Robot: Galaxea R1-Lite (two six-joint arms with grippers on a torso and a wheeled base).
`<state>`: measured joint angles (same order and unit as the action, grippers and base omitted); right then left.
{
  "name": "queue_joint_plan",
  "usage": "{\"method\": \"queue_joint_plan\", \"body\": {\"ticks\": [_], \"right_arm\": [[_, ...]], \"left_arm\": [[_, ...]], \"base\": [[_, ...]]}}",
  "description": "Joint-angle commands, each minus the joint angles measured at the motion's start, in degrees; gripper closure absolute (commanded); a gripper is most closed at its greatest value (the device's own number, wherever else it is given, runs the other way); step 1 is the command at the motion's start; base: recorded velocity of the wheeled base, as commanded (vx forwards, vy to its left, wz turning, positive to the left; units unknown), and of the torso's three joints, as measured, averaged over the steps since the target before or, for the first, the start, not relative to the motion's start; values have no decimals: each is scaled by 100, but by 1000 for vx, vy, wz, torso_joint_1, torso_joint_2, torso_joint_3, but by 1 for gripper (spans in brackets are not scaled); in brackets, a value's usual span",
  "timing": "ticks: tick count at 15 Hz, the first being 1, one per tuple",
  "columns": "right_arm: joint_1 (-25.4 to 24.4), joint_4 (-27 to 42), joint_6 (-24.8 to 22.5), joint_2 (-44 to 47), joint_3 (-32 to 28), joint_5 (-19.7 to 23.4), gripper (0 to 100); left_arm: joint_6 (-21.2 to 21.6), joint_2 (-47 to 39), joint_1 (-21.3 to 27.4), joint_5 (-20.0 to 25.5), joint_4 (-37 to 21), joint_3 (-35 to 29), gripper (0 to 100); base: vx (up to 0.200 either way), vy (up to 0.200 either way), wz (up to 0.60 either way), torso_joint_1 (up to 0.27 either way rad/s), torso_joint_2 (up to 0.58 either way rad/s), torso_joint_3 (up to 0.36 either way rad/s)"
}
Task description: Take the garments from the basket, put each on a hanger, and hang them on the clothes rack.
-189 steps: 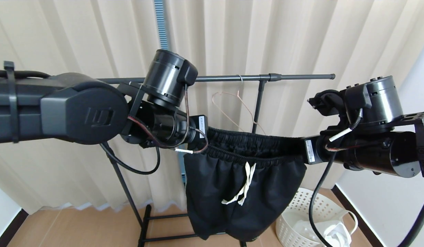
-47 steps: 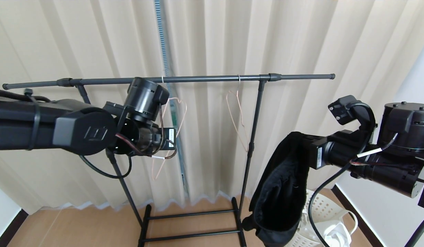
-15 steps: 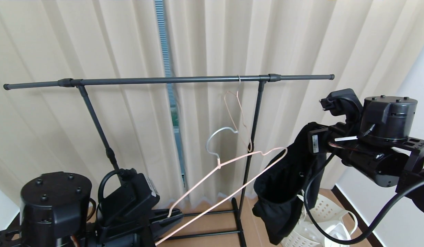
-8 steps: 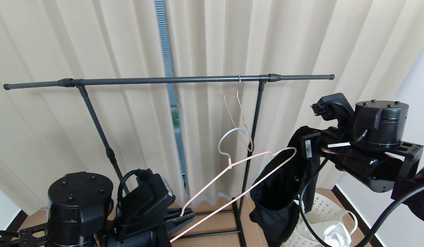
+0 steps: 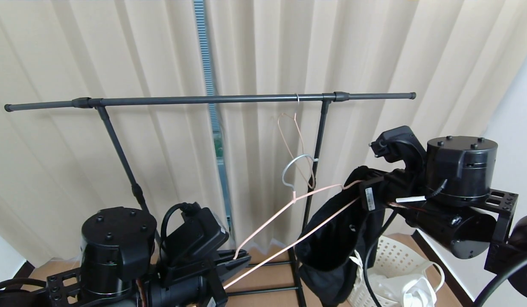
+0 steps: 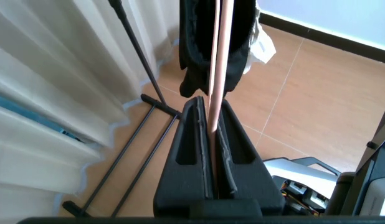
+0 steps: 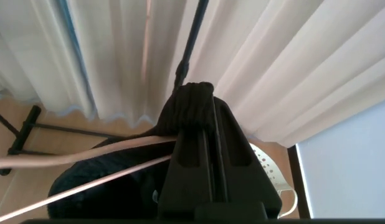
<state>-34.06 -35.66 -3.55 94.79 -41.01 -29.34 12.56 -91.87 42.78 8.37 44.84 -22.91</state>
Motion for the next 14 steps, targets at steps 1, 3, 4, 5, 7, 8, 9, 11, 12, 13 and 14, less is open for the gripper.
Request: {"method": "queue_joint_plan", "body": {"ticks": [1,3,4,5,7,8,9,11,12,13,14], "right_arm": [[-241,-3,3,-31,23,-124,100],[-435,-11,3,-49,76,-186,100],[-470,-11,3,-84,84,-195,100],[-619,6,3,-154,111,-195,100],[-769,-11,3,-198,155,-212,100],[-839,-11,3,-225,163,-212,100],[-980,-11,21,-242,163,-212,100],[-1173,-20,73,-242,155,-230,100],[-1252,-20,117,-251,155,-247,100],[-1358,-20,161,-251,137,-247,100],[-1428,-20,214,-251,119,-247,100]], "left_arm": [[-8,-42,3,-3,8,-3,100],[1,-42,11,-3,8,14,100],[1,-42,11,-3,8,14,100],[1,-42,11,-3,8,14,100],[1,-42,11,-3,8,32,100],[1,-42,11,-3,8,23,100],[1,-42,29,-3,8,14,100],[1,-42,29,-3,8,5,100],[1,-42,38,-3,8,14,100],[1,-50,38,-3,8,14,100],[-8,-50,38,-3,8,23,100]], "base": [[0,0,0,0,0,0],[0,0,0,0,0,0],[0,0,0,0,0,0],[0,0,0,0,0,0],[0,0,0,0,0,0],[0,0,0,0,0,0],[0,0,0,0,0,0],[0,0,0,0,0,0],[0,0,0,0,0,0],[0,0,0,0,0,0],[0,0,0,0,0,0]]}}
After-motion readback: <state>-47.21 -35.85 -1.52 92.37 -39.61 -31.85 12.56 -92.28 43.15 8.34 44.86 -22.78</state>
